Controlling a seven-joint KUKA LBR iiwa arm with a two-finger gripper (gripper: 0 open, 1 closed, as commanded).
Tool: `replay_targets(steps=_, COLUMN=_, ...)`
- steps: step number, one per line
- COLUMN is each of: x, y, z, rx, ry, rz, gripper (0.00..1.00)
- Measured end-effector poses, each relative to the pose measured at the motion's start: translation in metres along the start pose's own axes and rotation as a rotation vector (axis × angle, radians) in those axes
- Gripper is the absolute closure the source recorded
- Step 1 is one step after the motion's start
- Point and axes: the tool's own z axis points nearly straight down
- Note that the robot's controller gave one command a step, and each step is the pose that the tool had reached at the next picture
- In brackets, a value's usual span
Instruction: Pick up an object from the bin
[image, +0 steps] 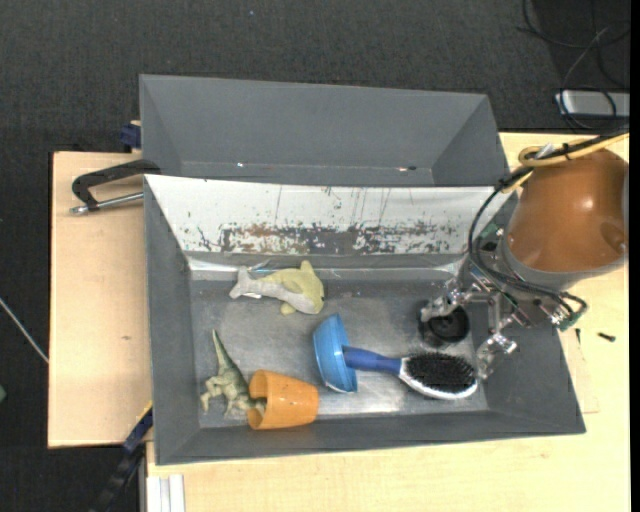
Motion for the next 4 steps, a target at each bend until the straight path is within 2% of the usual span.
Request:
replay_targets(steps=1, x=-0.012, y=-0.0155, z=0.0669, rx=0.009, ry=-0.009, rz=-0.1, gripper=0.0)
replay_targets(steps=2, x=-0.0133, y=-0.0151, z=0.0642, rx=0.011, ry=-0.013, rz=-0.101, gripper=1.0)
replay_targets(steps=3, x=-0.0105, y=-0.0166, z=0.0644, rx=0.011, ry=-0.006, rz=-0.1, gripper=0.0)
replay_targets(steps=4, x=-0.0133, y=-0.0155, z=0.0642, rx=0.012, ry=-0.013, rz=-0.101, gripper=1.0)
